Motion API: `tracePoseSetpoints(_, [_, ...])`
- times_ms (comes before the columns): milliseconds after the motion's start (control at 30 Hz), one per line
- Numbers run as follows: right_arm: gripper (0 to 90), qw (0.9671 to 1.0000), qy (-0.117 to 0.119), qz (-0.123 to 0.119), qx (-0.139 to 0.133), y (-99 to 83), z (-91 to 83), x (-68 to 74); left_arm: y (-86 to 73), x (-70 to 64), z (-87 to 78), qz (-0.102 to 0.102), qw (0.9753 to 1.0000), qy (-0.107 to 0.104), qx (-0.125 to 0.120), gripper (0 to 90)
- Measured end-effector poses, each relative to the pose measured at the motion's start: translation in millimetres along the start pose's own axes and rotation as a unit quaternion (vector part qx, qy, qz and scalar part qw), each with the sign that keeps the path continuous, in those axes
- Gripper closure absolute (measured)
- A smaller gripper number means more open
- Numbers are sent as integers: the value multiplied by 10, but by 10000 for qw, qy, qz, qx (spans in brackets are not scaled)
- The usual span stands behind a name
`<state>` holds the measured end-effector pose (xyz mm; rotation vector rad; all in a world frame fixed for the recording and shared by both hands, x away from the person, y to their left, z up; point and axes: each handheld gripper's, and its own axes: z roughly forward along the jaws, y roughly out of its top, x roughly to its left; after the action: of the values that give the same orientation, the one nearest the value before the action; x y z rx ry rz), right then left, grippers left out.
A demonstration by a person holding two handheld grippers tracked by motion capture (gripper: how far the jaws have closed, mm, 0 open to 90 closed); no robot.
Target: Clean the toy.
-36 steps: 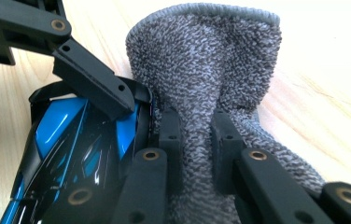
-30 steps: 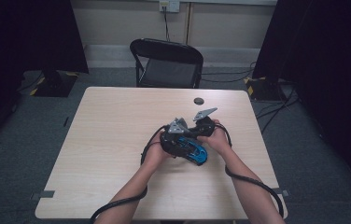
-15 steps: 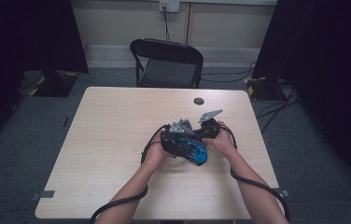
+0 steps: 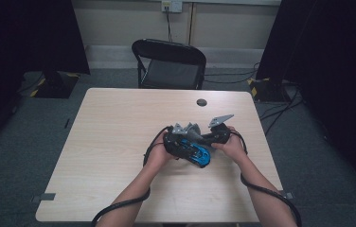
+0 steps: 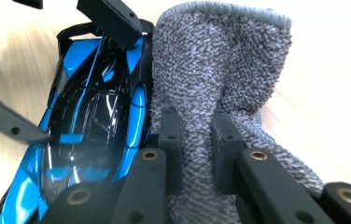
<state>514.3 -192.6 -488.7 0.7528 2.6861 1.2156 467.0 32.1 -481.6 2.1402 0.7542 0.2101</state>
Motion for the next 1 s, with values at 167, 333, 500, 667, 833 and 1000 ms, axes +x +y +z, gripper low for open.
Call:
tracePoseSetpoints(167, [777, 10000, -17, 38, -72, -69, -56, 17, -6, -4, 4, 7, 10000, -10, -29, 197])
tracePoseSetpoints(333, [777, 9999, -52, 104, -116, -132, -113, 26, 2, -10, 5, 4, 10000, 1, -4, 196])
tracePoseSetpoints(500, [777, 9997, -62, 154, -151, -181, -155, 32, 3, -11, 6, 3, 10000, 1, -4, 196])
tracePoseSetpoints(667, [777, 9994, -82, 254, -224, -245, -204, 48, 0, -11, 6, 11, 10000, -3, -10, 196])
tracePoseSetpoints(833, [776, 9990, -110, 356, -266, -313, -273, 68, 2, -21, 12, 12, 10000, -24, -22, 196])
tracePoseSetpoints(1000, [777, 9983, -133, 472, -302, -392, -358, 90, 16, -37, 20, 16, 10000, -35, 20, 196])
